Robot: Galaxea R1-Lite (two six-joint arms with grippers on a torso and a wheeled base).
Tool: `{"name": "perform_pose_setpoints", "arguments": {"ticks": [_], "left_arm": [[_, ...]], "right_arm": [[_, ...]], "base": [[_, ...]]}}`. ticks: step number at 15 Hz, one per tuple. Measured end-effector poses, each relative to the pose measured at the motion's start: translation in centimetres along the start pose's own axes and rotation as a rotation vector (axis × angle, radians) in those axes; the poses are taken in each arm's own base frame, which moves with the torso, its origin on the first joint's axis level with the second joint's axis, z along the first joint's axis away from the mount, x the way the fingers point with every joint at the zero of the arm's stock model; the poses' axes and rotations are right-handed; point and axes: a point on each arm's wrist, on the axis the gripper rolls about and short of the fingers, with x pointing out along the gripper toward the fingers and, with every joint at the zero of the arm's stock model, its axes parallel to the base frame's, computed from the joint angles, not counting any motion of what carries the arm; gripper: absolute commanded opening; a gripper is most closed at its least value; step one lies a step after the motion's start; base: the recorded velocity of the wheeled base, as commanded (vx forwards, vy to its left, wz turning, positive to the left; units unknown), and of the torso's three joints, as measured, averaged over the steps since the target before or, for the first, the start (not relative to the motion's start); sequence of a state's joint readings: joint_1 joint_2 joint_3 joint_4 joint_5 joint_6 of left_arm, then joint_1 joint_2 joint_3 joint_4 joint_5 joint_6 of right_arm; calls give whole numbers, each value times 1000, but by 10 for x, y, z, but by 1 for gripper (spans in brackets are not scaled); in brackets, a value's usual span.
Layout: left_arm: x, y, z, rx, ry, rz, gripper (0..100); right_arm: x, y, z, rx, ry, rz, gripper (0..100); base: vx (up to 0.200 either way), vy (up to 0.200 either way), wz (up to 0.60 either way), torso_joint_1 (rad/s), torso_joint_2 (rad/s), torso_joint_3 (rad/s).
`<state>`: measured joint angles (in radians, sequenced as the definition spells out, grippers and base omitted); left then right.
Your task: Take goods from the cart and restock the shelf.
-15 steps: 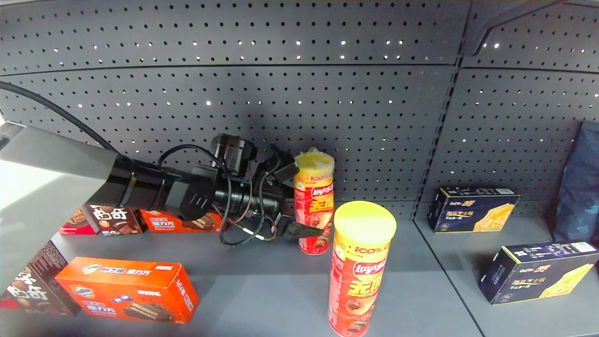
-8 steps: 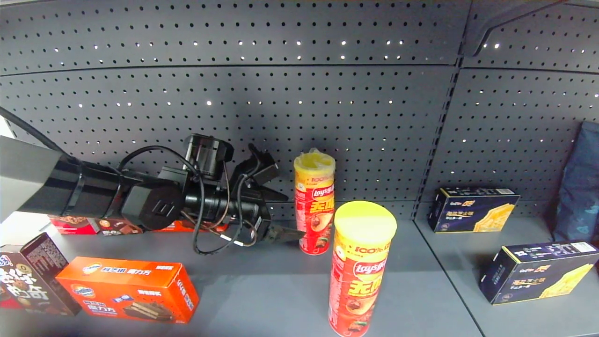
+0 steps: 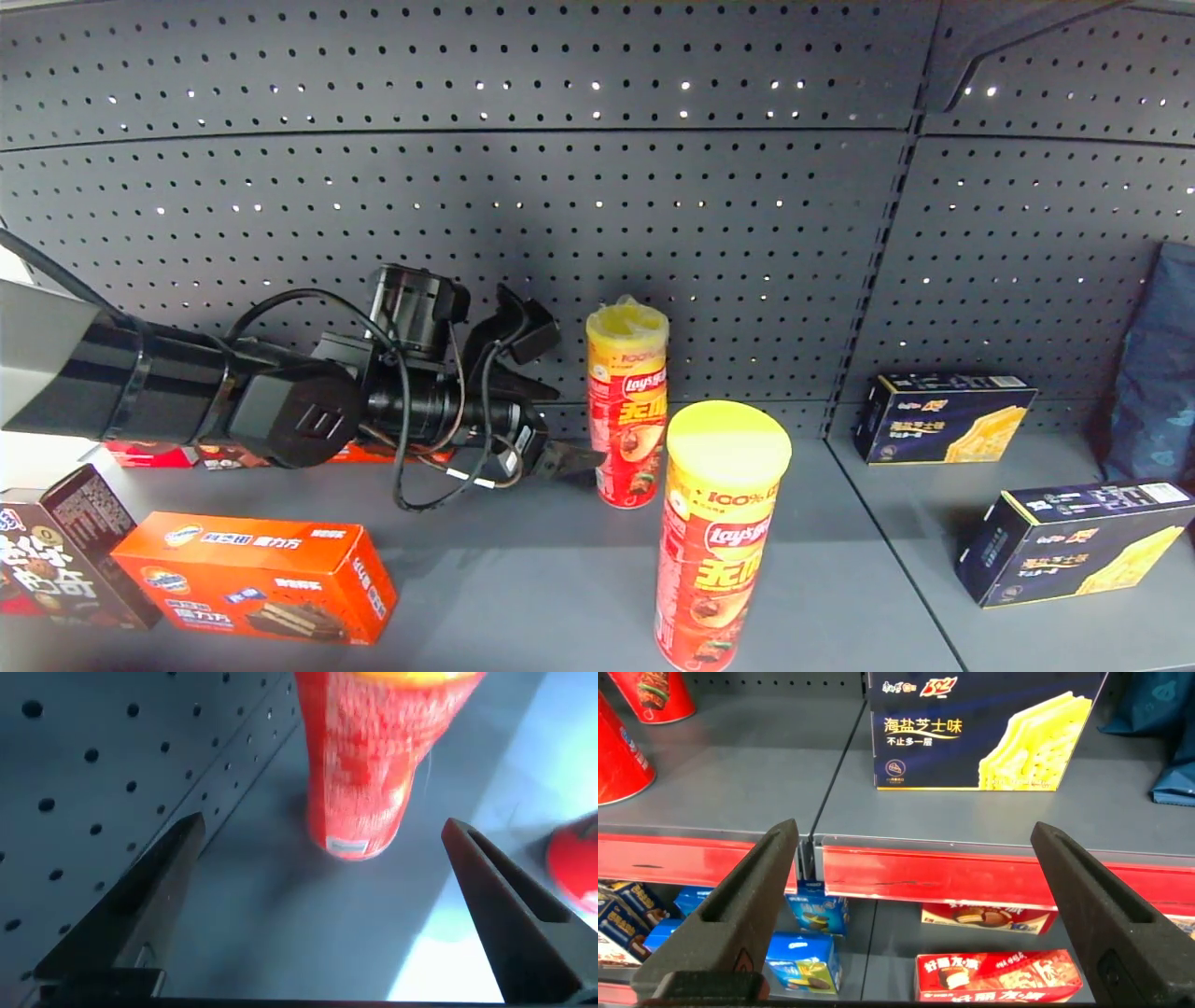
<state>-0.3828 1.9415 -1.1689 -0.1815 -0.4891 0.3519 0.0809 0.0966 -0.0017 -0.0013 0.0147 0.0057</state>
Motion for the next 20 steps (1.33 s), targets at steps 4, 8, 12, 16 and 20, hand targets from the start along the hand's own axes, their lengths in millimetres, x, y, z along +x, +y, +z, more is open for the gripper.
{"name": "perform_pose_setpoints", "arguments": {"ticks": [4, 8, 12, 16, 20], "left_arm": [[4, -6, 5, -42, -16, 64, 100], [6, -10, -1, -45, 1, 60, 100], [7, -8, -3, -38, 13, 109, 100], [9, -7, -4, -40, 30, 154, 100], [9, -6, -5, -45, 37, 177, 100]], "right_arm": [[0, 0, 0, 0, 0, 0, 100], [0, 0, 0, 0, 0, 0, 100], [0, 0, 0, 0, 0, 0, 100], [0, 0, 0, 0, 0, 0, 100], [0, 0, 0, 0, 0, 0, 100]], "base": [[0, 0, 0, 0, 0, 0], [0, 0, 0, 0, 0, 0], [0, 0, 0, 0, 0, 0], [0, 0, 0, 0, 0, 0], [0, 0, 0, 0, 0, 0]]}}
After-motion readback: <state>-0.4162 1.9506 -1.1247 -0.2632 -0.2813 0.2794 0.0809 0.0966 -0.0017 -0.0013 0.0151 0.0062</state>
